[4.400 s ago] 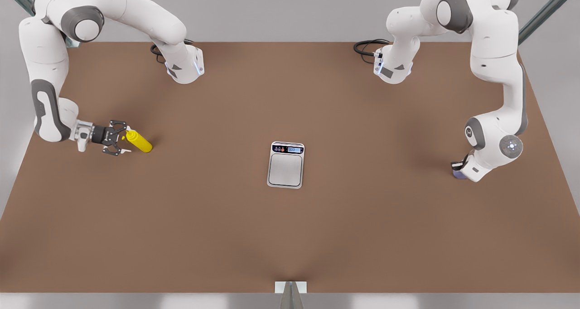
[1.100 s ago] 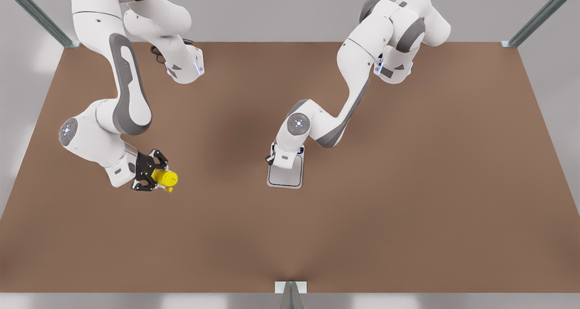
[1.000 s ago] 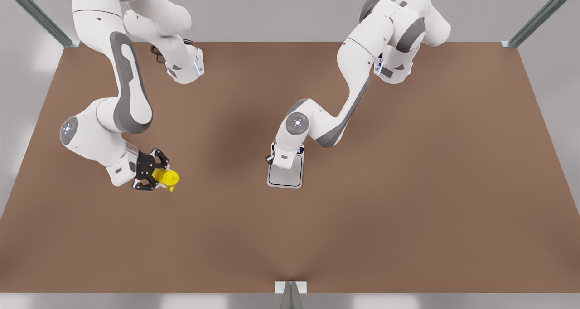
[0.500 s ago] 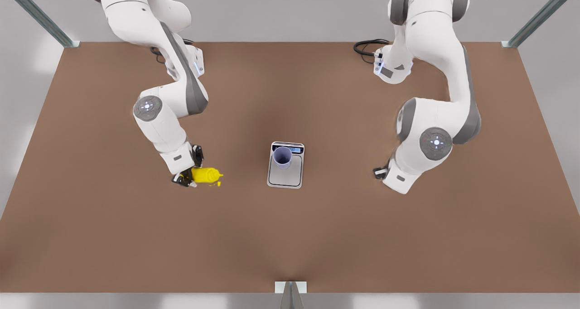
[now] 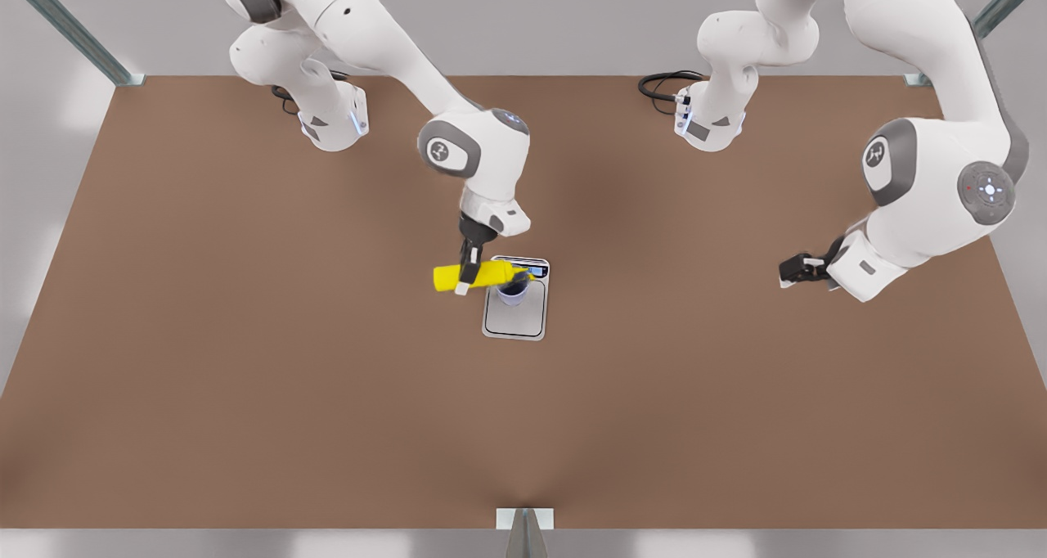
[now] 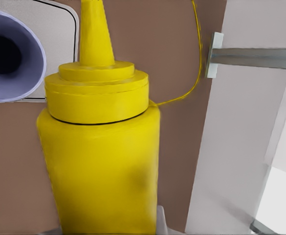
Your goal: Move cup to the weight, pick up sauce bottle, pour sauce
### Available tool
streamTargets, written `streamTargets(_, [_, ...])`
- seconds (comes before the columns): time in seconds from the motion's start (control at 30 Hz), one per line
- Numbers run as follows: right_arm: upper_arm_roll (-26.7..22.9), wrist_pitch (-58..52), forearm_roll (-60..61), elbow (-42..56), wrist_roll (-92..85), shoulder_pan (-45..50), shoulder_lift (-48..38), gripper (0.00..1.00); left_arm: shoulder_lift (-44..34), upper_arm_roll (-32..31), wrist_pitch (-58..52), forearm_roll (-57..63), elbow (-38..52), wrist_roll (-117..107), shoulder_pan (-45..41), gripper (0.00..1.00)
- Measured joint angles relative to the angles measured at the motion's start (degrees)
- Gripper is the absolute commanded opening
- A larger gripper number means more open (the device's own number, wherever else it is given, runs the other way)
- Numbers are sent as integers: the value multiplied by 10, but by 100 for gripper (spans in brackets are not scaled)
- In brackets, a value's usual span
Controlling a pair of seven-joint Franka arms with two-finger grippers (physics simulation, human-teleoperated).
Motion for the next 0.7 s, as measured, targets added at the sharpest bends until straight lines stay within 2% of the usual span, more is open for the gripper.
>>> streamTargets(0.17, [0,-68,-75,5,33,31,36,57,25,-3,6,20,44,-1,-3,100])
streamTargets(0.7, [0,-109,-125,1,36,51,84,58,21,3,4,30,73,-1,-2,100])
